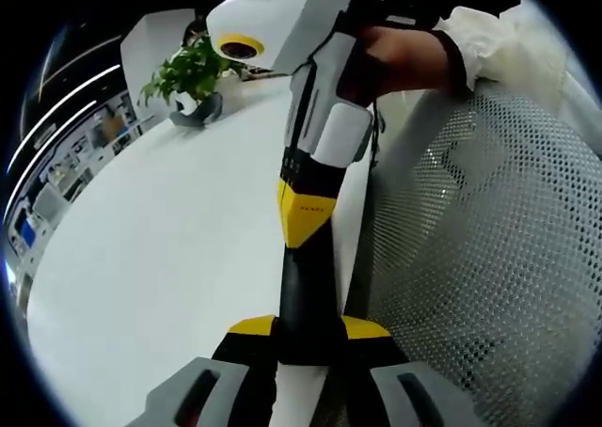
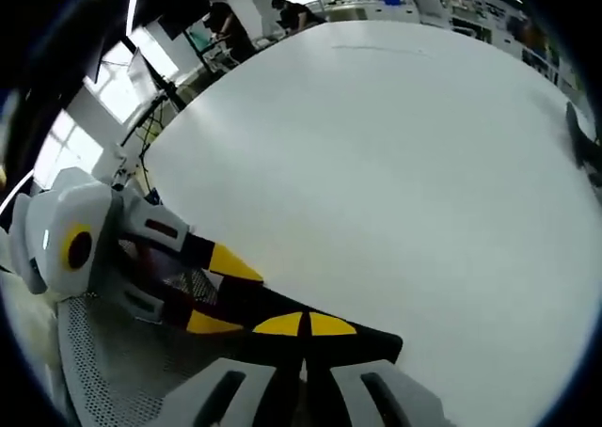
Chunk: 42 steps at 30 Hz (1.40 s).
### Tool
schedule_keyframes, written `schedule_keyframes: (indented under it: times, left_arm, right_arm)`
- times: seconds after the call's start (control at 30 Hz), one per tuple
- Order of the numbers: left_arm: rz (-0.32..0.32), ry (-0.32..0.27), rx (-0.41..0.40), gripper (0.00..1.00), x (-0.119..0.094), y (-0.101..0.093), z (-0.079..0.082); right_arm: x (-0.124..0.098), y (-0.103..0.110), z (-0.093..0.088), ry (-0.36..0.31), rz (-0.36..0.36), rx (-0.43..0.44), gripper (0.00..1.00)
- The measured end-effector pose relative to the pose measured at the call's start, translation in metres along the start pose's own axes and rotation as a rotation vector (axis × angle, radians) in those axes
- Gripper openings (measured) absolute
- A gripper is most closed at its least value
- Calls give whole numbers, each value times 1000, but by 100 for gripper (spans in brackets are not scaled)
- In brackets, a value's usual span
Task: Press the specified remote control buttons in sequence, fully releasing each button before pressing the next.
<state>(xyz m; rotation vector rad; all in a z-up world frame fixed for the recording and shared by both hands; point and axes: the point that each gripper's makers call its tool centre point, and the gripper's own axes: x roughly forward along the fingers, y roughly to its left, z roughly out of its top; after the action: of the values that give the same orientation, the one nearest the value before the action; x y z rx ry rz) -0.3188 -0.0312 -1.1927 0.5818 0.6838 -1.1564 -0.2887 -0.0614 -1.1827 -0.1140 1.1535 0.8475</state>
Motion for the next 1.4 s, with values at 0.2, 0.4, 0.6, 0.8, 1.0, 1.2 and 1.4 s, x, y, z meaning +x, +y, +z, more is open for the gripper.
schedule_keyframes:
  times: [0.2, 0.4, 0.6, 0.8, 1.0, 1.2, 1.4]
  left_arm:
    - [-2, -1, -6, 24, 0, 0, 0]
    - [-5, 0, -11, 24, 0, 0, -1]
    - [-3, -1, -2, 24, 0, 0, 0]
    - [-5, 0, -15, 24, 0, 0, -1]
    - [-7, -1, -41, 24, 0, 1, -1]
    - [-10, -1, -70, 24, 1, 1, -2]
    - [-9, 2, -76, 24, 1, 1, -2]
  right_arm:
    - [1, 0, 1, -9, -3, -41, 0]
    - [3, 1, 1, -16, -12, -119, 0]
    - [6, 1, 1, -11, -32, -176, 0]
    - [7, 0, 1, -5, -32, -186, 0]
    - [8, -1, 2, 13, -27, -170, 0]
    - [7, -2, 3, -14, -23, -97, 0]
    - [5, -1, 2, 5, -12, -67, 0]
